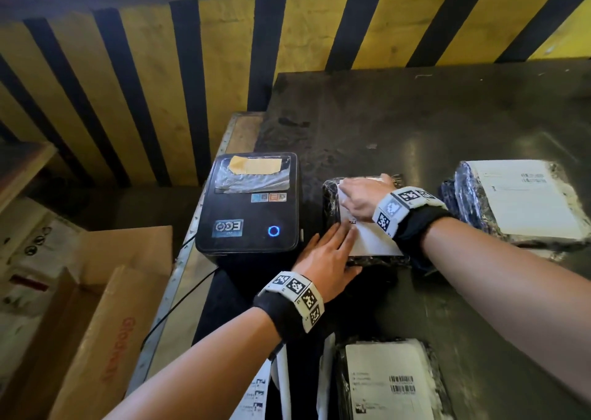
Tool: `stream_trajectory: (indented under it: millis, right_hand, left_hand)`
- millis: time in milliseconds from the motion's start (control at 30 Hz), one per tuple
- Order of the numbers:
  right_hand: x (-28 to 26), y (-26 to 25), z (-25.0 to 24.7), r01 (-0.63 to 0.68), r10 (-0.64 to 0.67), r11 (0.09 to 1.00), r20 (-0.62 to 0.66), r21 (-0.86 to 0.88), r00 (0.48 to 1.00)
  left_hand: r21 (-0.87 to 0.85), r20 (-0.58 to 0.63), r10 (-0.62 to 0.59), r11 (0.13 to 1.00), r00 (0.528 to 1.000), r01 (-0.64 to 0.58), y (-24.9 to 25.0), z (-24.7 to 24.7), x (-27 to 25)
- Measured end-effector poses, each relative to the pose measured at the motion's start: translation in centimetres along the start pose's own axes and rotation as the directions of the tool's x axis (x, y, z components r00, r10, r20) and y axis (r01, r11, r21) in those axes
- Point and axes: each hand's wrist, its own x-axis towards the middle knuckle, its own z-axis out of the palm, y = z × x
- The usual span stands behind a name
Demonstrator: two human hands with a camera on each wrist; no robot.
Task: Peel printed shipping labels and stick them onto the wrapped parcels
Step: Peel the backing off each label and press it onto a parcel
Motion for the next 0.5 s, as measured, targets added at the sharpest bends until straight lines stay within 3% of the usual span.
stream_trajectory:
  millis: [300, 500]
  right_hand:
    - [-0.6, 2.6, -0.5, -0.154, 0.156, 0.987, 0.035, -0.043, 0.987]
    - [-1.0, -0.9, 0.4, 0.053, -0.053, 0.998, -0.013, -0.038, 0.998]
  left_hand:
    - [-0.014, 0.008, -0.005, 1.000, 1.000, 0.006, 0.1, 0.1, 0.2]
    - [-0.010, 0.018, 0.001, 1.000, 1.000, -0.001, 0.0, 0.2, 0.3]
